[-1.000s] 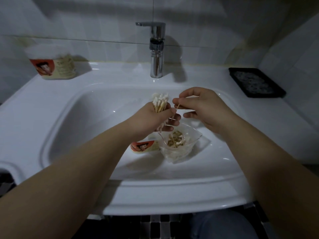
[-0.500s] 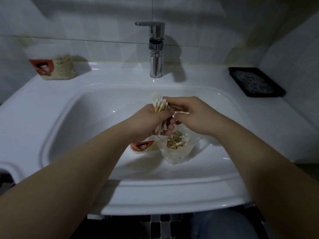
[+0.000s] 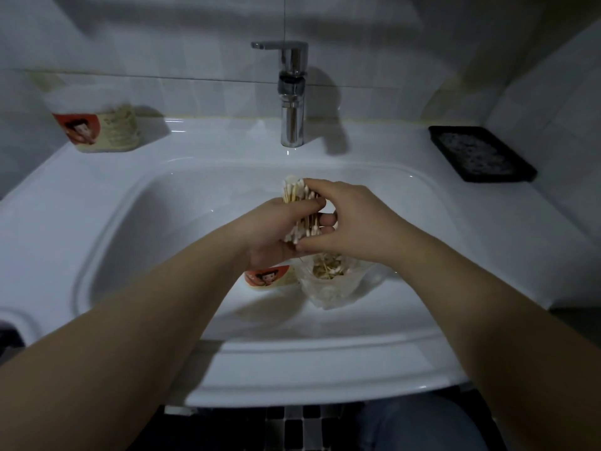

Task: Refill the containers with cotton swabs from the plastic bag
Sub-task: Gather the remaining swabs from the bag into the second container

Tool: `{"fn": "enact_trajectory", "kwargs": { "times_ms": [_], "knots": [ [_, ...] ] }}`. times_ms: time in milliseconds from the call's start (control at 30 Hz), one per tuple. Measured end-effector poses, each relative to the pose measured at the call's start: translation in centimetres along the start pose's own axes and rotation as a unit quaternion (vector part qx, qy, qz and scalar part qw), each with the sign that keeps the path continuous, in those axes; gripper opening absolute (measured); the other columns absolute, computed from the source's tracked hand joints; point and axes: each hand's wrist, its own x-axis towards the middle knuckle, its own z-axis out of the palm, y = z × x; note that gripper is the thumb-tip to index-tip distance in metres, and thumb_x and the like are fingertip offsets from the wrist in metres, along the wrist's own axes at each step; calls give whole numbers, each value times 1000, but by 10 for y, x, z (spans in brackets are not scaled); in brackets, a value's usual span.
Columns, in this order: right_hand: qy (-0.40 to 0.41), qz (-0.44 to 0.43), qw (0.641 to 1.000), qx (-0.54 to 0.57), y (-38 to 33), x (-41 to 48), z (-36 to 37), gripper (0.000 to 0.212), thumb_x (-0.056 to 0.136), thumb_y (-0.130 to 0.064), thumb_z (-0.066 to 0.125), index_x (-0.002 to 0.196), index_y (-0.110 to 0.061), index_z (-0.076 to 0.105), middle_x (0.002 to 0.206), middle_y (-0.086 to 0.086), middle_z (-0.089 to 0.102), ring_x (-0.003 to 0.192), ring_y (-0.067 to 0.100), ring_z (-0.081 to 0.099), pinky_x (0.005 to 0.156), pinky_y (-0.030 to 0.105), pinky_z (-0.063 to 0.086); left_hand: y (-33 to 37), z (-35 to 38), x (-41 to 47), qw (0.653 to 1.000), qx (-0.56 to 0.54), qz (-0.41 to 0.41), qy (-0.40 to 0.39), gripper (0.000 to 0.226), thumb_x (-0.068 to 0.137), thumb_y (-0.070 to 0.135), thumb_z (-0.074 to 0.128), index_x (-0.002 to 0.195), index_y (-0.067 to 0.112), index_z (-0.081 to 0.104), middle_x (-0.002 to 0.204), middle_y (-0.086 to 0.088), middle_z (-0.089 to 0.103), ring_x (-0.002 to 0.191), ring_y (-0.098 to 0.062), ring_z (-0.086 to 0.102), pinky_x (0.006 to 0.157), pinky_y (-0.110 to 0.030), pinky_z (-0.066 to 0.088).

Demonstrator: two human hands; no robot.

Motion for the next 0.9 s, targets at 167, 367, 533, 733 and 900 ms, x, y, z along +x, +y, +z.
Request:
{"fn": "enact_trajectory", "kwargs": {
  "times_ms": [167, 367, 533, 733, 900],
  "knots": [
    [-26, 11, 999, 19, 1, 1, 5, 107, 68, -34, 93, 157, -35, 33, 142, -8, 53, 100, -2, 64, 89, 21, 57, -2, 1, -1, 1000, 3, -21, -14, 17, 103, 23, 55, 112, 15, 66, 97, -3, 73, 85, -15, 72, 74, -31, 54],
    [-11, -8, 1000, -1, -1, -1, 3, 89, 67, -34, 90, 145, -31, 47, 129, -14, 58, 113, 4, 59, 95, 31, 55, -2, 3, -4, 999, -5, -39, -31, 18, 104, 23, 50, 106, 16, 66, 91, -1, 74, 84, -14, 71, 84, -34, 53],
    [-14, -17, 999, -29, -5, 1, 7, 106, 64, -54, 91, 154, -28, 41, 140, -12, 52, 125, 4, 50, 102, 21, 44, -4, 7, -5, 999, -11, -38, -23, 17, 104, 16, 50, 108, 11, 65, 97, -9, 74, 90, -20, 73, 78, -34, 61],
    [11, -27, 998, -60, -6, -1, 3, 88, 70, -45, 88, 148, -28, 50, 135, -8, 62, 119, 6, 57, 101, 21, 47, -4, 10, -5, 998, 13, -61, -3, 14, 104, 21, 52, 103, 14, 65, 88, -4, 74, 80, -16, 70, 63, -27, 62],
    [-36, -48, 997, -46, -9, -2, 8, 102, 72, -44, 90, 156, -36, 33, 147, -12, 48, 132, 3, 45, 109, 21, 40, -3, 8, -6, 998, -6, -64, -8, 22, 105, 18, 46, 106, 9, 66, 93, -8, 77, 87, -16, 75, 73, -28, 61]
  ]
}}
